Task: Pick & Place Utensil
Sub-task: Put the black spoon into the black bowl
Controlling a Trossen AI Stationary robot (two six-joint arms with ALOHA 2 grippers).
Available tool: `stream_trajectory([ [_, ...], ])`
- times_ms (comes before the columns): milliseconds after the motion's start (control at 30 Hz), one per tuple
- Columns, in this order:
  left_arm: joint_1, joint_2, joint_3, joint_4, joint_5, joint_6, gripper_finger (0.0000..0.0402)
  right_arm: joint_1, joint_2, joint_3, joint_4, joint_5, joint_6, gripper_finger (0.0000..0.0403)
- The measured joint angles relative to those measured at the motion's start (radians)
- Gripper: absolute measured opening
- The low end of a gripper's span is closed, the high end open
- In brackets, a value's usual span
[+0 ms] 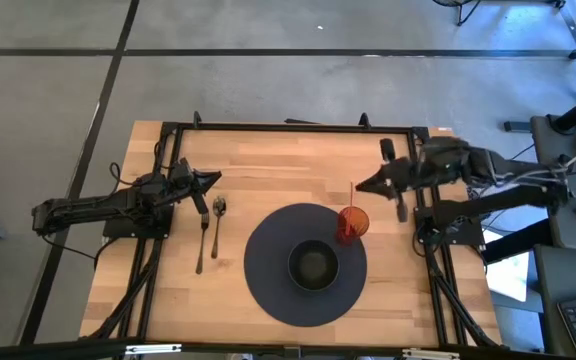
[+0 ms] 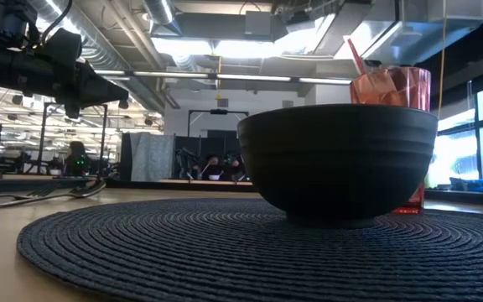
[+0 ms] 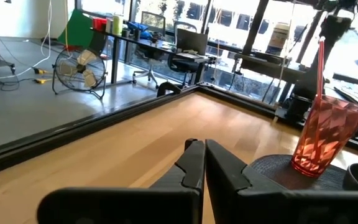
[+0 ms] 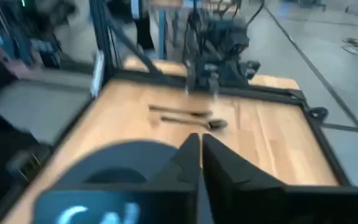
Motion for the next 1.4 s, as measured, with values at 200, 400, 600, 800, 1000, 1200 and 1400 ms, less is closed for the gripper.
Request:
stream_trajectory([
  [200, 0.000, 0.000, 0.000, 0.000, -0.001, 0.000, 0.0008, -0.213, -0.106, -0.233, 0.214, -0.235, 0.115, 0.0007],
  [400, 0.000, 0.000, 0.000, 0.000, -0.003, 0.001, 0.0004, -0.364, -0.189, -0.415, 0.443, -0.383, 0.179, 0.0006],
  [600, 0.000, 0.000, 0.000, -0.015, -0.003, 0.002, 0.0004, -0.467, -0.285, -0.575, 0.606, -0.381, 0.224, 0.0004],
  [800, 0.000, 0.000, 0.000, -0.044, -0.003, -0.001, 0.0007, -0.497, -0.321, -0.787, 0.907, -0.389, 0.300, 0.0002],
  [1000, 0.000, 0.000, 0.000, -0.052, -0.004, -0.012, 0.0008, -0.497, -0.324, -0.961, 1.167, -0.339, 0.327, 0.0002],
  [1200, 0.000, 0.000, 0.000, -0.053, 0.000, -0.006, 0.0005, -0.505, -0.322, -1.031, 1.213, -0.330, 0.348, 0.0002],
  [1400, 0.000, 0.003, 0.000, -0.053, -0.003, -0.006, 0.0001, -0.506, -0.320, -1.081, 1.224, -0.328, 0.318, 0.0002],
])
